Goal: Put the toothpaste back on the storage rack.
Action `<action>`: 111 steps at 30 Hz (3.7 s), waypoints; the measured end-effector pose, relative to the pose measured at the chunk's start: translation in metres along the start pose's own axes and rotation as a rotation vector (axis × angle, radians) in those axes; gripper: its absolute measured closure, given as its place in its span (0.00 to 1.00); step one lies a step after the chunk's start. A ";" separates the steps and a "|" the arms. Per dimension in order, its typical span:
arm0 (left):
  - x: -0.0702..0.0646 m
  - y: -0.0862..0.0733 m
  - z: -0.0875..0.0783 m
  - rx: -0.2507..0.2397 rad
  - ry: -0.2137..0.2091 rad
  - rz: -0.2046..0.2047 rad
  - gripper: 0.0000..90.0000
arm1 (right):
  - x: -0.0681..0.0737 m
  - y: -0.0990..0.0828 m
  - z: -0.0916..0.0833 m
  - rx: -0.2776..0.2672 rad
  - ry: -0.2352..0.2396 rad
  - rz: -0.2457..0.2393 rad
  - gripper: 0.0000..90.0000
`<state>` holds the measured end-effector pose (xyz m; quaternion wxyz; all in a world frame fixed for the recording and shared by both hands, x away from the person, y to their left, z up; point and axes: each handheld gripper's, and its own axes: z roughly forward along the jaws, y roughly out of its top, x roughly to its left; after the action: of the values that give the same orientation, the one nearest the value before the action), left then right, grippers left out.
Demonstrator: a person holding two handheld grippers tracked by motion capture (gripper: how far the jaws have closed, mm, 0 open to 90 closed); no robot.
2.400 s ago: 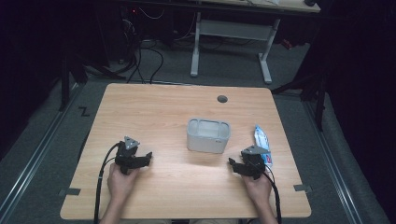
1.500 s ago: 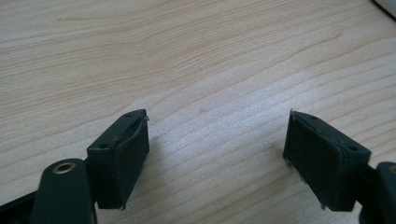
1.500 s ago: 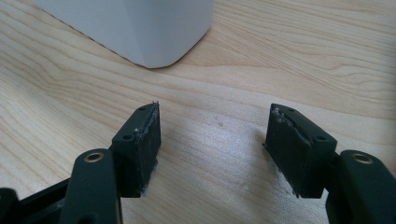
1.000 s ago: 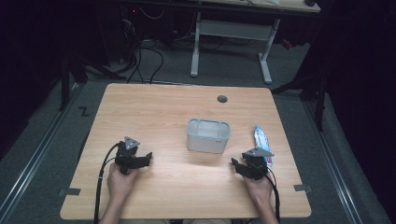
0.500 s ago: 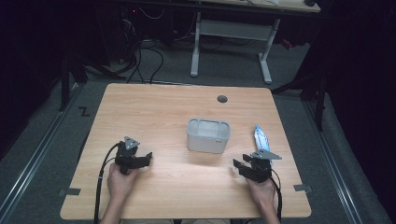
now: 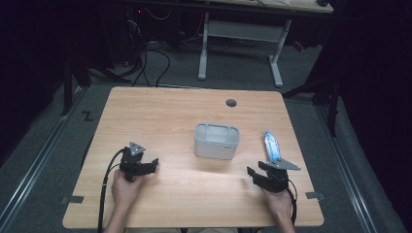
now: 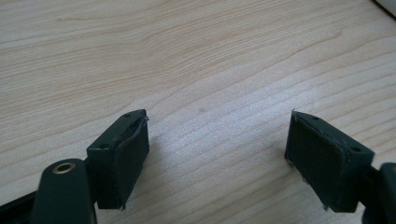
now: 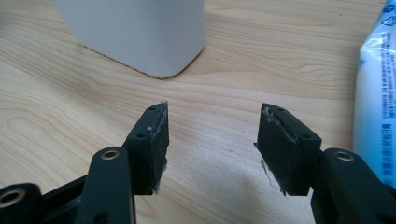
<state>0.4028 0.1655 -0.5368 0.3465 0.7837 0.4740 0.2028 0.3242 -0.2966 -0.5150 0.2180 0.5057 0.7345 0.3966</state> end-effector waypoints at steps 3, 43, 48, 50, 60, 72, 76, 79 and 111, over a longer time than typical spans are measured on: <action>0.000 0.000 0.000 0.000 0.000 0.000 0.24 | -0.004 0.002 -0.006 0.001 0.017 0.022 0.51; 0.000 0.000 0.000 0.001 0.000 0.000 0.24 | -0.031 0.019 -0.034 -0.065 -0.052 0.009 0.38; 0.000 0.000 0.000 0.000 -0.002 0.001 0.24 | -0.034 0.020 -0.031 -0.049 -0.065 0.026 0.38; 0.000 0.000 0.000 0.001 -0.004 0.003 0.24 | -0.036 0.020 -0.030 -0.041 -0.073 0.033 0.39; 0.000 0.000 0.000 0.000 -0.003 0.003 0.24 | -0.049 0.038 -0.022 -0.029 -0.104 0.040 0.42; 0.000 0.000 0.000 0.001 -0.004 0.001 0.24 | -0.069 0.053 -0.003 0.071 -0.153 0.062 0.44; 0.000 0.000 0.000 0.001 -0.004 0.001 0.24 | -0.079 0.057 0.004 0.103 -0.175 0.081 0.46; 0.000 0.000 0.000 0.001 -0.005 0.001 0.24 | -0.084 0.060 0.008 0.128 -0.183 0.094 0.47; 0.000 0.001 0.001 0.000 -0.003 0.003 0.24 | -0.103 0.066 0.048 0.275 -0.155 0.187 0.54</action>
<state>0.4035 0.1650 -0.5368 0.3469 0.7847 0.4723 0.2021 0.4371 -0.3615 -0.4987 0.1651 0.6257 0.7127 0.2708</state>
